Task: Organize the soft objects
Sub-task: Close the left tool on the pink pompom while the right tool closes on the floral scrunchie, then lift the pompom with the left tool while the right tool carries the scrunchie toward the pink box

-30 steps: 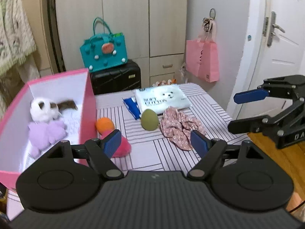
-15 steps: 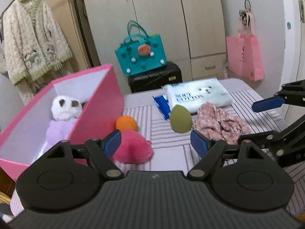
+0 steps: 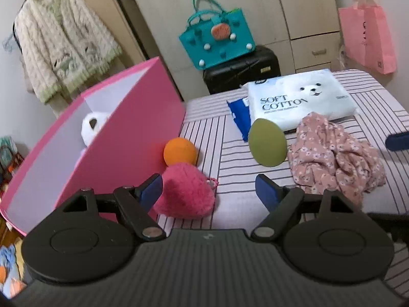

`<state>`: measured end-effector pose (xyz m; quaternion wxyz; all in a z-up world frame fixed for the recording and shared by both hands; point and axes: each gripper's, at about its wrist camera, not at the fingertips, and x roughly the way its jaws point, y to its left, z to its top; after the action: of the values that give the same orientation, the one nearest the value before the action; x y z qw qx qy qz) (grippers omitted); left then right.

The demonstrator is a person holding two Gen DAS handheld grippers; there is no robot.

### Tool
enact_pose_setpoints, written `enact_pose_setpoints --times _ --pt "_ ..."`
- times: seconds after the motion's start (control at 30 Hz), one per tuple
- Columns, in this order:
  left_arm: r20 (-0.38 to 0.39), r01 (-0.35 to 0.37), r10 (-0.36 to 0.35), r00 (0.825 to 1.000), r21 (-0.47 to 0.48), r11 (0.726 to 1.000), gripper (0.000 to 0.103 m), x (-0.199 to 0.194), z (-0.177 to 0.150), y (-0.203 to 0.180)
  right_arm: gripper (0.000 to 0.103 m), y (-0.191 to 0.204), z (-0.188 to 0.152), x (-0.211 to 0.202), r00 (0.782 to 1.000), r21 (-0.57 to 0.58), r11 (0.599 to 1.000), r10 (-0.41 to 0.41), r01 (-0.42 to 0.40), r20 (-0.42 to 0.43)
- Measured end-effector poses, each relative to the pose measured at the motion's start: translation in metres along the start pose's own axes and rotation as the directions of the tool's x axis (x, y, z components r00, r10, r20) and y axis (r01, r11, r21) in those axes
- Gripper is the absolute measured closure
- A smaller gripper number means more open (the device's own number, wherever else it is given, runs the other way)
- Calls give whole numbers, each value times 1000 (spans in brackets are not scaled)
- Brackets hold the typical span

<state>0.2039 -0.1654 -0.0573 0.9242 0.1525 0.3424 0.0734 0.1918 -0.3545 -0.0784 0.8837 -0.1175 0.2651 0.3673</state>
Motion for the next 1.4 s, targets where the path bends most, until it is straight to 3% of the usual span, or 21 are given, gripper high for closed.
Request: enact_pose_setpoints --times 0.5,0.57,0.63,0.7,0.77,0.87,0.93,1.2,1.3,1.4 --pt "-61 56 -63 996 -110 992 23 22 0 13 16 4 13 30 1000 -63 998 8 -8 -7" --pt "-49 58 -66 997 -144 988 49 21 0 19 16 4 16 32 1000 -49 999 15 -16 -22" --pt "-39 68 -75 996 -173 983 58 20 0 27 17 3 17 33 999 -26 999 21 -22 -37" --pt "-33 78 -86 996 -193 978 66 20 -1 33 22 1 17 33 999 7 1000 25 -25 -42" --pt "-28 94 -102 994 -200 975 68 19 -3 36 44 -1 17 32 998 43 999 32 -30 -51" --pt "-20 119 -126 992 -203 972 69 16 -6 36 66 -6 14 27 998 94 995 42 -37 -51" --pt "-15 135 -141 990 -206 969 70 14 -7 36 75 -10 12 24 998 139 989 48 -40 -48" --pt "-13 255 -263 965 -216 943 73 -1 -11 34 89 -15 5 6 999 233 972 25 -16 -34" --pt "-21 317 -329 944 -210 925 73 -8 -12 30 89 -14 5 -3 999 238 971 14 -5 -33" --pt "-38 394 -410 911 -205 896 73 -14 -11 22 89 -14 4 -11 998 254 967 44 -32 -42"
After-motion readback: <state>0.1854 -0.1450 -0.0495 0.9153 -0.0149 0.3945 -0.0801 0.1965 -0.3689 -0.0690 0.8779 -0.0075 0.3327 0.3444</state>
